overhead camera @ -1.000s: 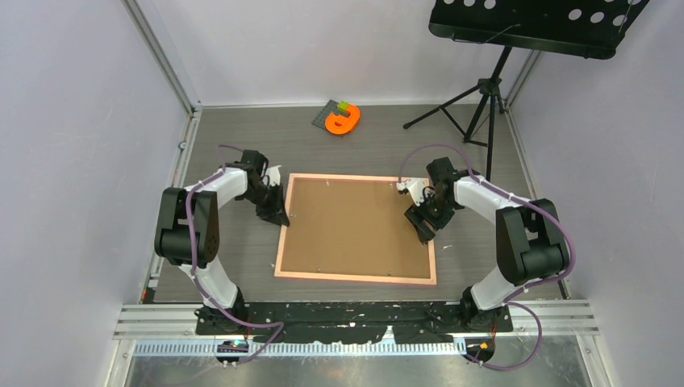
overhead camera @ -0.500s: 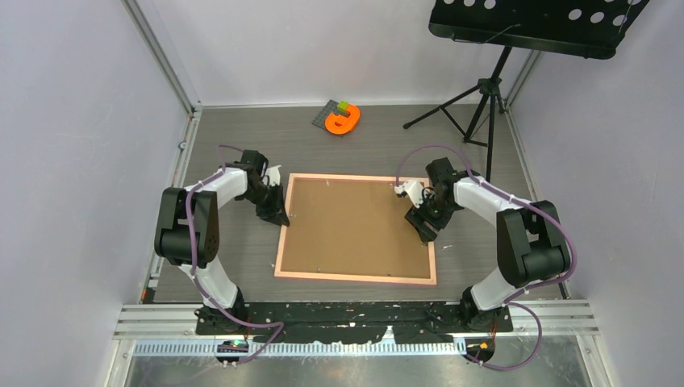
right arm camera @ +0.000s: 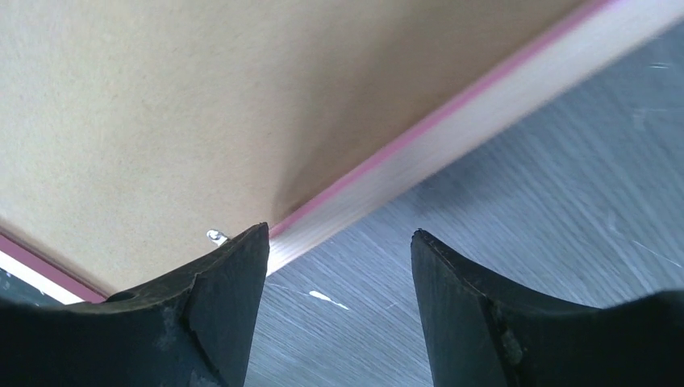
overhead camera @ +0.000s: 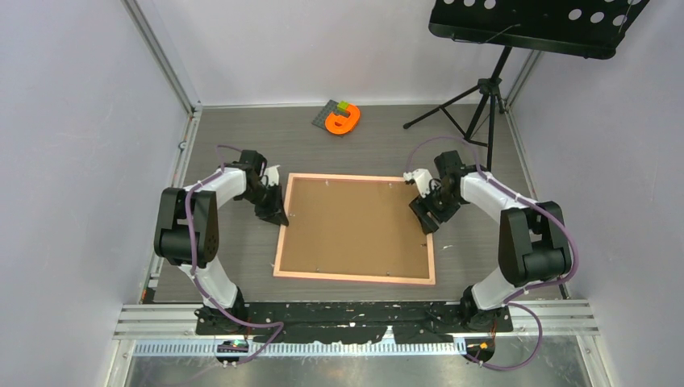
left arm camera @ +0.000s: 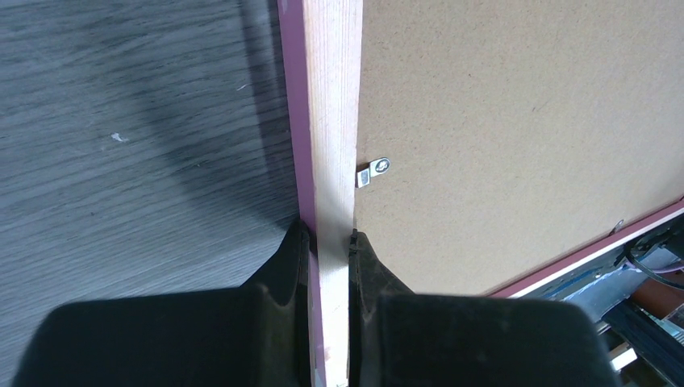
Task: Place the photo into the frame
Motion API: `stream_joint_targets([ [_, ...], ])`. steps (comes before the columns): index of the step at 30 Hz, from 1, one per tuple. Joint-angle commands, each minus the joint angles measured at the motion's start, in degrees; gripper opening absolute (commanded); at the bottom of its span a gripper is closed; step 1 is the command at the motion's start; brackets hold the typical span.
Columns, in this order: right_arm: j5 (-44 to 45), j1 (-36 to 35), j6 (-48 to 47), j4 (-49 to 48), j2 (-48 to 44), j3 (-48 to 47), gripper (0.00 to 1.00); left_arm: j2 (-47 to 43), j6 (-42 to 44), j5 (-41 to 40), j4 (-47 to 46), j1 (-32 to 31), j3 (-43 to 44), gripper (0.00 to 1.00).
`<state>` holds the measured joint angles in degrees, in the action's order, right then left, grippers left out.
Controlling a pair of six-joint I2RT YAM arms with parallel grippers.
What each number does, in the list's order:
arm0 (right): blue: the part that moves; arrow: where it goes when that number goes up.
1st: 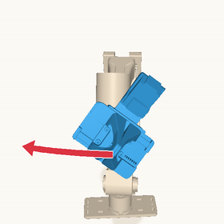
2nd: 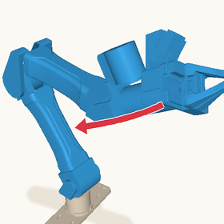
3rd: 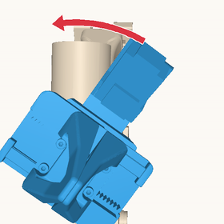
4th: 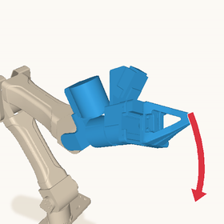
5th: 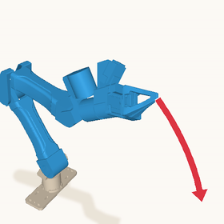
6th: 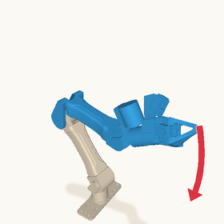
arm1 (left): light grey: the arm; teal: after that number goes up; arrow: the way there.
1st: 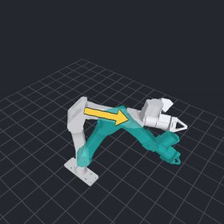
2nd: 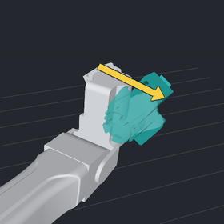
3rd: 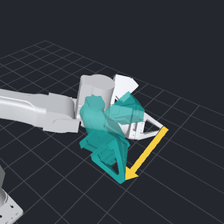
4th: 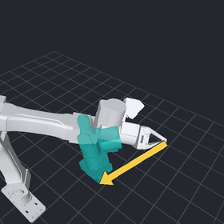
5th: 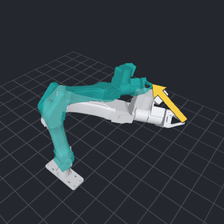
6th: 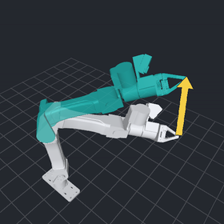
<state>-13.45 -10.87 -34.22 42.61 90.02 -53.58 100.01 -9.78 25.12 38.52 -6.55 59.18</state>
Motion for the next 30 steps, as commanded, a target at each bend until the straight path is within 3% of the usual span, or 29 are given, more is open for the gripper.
stream_joint_targets([
  [1,-2.4,2.2,5.5,-0.7,-1.8,-4.5,0.72,-0.8,1.5,2.9,-0.3,1.0,-0.2,0.00],
  [4,-3.1,2.3,5.7,-1.1,-4.5,-4.6,0.74,-0.9,1.5,3.1,-0.1,1.1,0.0,0.01],
  [10,-9.8,2.1,2.4,1.3,-10.2,-4.3,0.76,-1.0,1.5,3.5,0.1,1.1,0.3,0.14],
  [17,-11.5,-4.9,-2.1,1.4,-17.7,1.1,0.77,-1.3,1.7,2.1,1.0,1.3,1.1,0.59],
  [23,-6.4,-15.4,-1.5,-2.8,-23.5,5.6,0.77,-4.9,3.1,0.1,1.8,1.5,1.9,0.82],
  [30,-5.8,-22.2,-0.9,-4.2,-25.6,6.5,0.77,-11.3,6.9,-3.4,2.8,1.5,3.1,0.89],
])
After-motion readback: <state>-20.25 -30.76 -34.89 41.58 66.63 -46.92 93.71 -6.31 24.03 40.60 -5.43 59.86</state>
